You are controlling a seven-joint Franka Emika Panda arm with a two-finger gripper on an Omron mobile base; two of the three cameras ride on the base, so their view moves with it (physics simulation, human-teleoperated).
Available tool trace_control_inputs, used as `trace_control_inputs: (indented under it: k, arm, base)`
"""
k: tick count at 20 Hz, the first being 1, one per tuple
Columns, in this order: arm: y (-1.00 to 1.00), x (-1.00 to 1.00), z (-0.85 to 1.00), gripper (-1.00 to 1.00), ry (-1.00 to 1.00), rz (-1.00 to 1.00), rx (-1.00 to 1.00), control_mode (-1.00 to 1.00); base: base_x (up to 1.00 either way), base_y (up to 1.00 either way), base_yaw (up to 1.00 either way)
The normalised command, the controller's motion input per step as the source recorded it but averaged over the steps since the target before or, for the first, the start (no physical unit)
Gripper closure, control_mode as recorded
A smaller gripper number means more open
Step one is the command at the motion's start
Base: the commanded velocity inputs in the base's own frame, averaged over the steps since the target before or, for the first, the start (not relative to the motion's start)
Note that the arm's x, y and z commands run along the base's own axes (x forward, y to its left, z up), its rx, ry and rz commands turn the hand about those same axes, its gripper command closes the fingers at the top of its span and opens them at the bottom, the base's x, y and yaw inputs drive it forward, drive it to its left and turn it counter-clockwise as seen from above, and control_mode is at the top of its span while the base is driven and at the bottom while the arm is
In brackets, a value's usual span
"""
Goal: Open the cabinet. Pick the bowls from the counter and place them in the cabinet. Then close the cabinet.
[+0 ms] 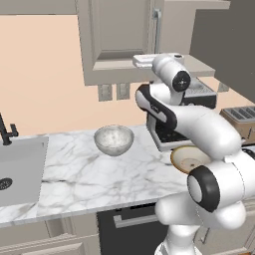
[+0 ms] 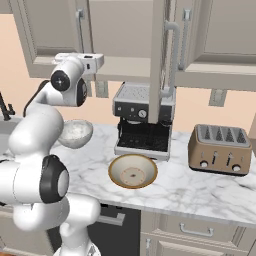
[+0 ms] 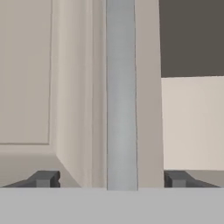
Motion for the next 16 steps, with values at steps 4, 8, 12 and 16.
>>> trace_control_inputs:
  k: [4, 8, 12, 16]
  arm:
    - [0.07, 0.55, -0.01, 1.00, -0.02, 0.00, -0.03, -1.00]
    - [0.34, 0.11, -0.09, 1.00, -0.05, -0.13, -0.01, -1.00]
    - [0.72, -0.07, -0.15, 1.00, -0.04, -0.32, 0.00, -1.00]
    - [0.84, -0.77, -0.01, 1.00, -0.04, -0.40, 0.00, -1.00]
  base:
    - [0.00, 0.00, 0.00]
    - [0.00, 0.00, 0.00]
    - [0.00, 0.00, 0.00]
    - [0.00, 0.00, 0.00]
